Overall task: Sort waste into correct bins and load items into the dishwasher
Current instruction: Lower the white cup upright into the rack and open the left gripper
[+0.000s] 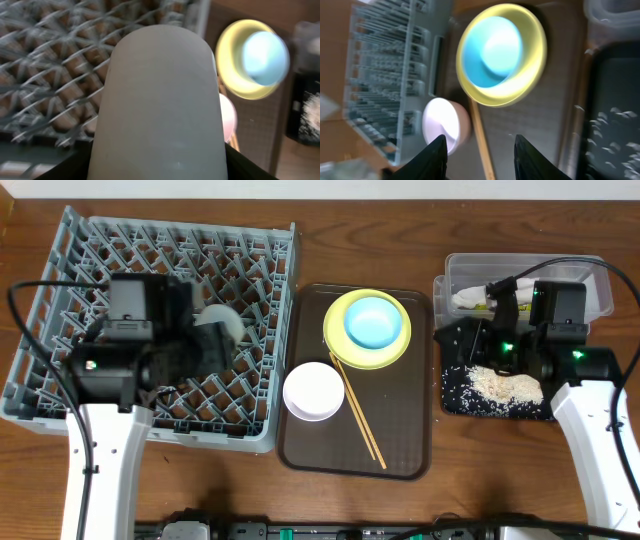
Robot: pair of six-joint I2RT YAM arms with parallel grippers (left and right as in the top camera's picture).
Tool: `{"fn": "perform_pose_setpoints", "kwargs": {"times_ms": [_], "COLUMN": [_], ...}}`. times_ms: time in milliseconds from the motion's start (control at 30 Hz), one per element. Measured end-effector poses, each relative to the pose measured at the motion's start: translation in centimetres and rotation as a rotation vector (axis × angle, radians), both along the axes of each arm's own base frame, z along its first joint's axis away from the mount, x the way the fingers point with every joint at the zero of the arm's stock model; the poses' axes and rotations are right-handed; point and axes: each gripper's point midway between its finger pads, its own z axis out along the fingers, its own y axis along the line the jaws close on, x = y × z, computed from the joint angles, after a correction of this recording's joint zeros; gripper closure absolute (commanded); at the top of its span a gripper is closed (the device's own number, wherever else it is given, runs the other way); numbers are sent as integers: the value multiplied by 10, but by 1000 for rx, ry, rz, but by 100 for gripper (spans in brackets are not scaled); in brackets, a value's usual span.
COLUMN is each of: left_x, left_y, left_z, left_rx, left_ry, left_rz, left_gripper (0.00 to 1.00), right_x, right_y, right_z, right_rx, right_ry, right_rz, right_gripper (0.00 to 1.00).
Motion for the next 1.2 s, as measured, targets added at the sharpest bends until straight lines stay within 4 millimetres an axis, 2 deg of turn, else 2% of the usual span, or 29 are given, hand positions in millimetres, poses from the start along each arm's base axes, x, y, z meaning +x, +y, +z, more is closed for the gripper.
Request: {"fn": "perform_pose_setpoints", "kwargs": {"times_ms": [133,300,967,1100,1200], "left_x": [-4,-12,-11,-11,-11], "left_y": [18,20,20,20,20], "left_z": [-8,-24,-105,-115,-121], "left_rx": [10,-4,-11,-12,-10], "left_ry": [52,150,528,576,595], "left_rz": [71,98,100,100,100], "left_gripper": [50,50,50,50,41], "right_x": [-2,-1,-3,-3,-3], "right_y": [-14,-24,-30,-30,-30], "right_z": [12,28,24,24,24], "right_rx": [-103,-180,-219,-219,-219], "right_ry": [-12,-52,-41,-40,-40], "right_rz": [-14,-27,-34,-34,-34], "right_gripper": [58,59,59,59,58]}}
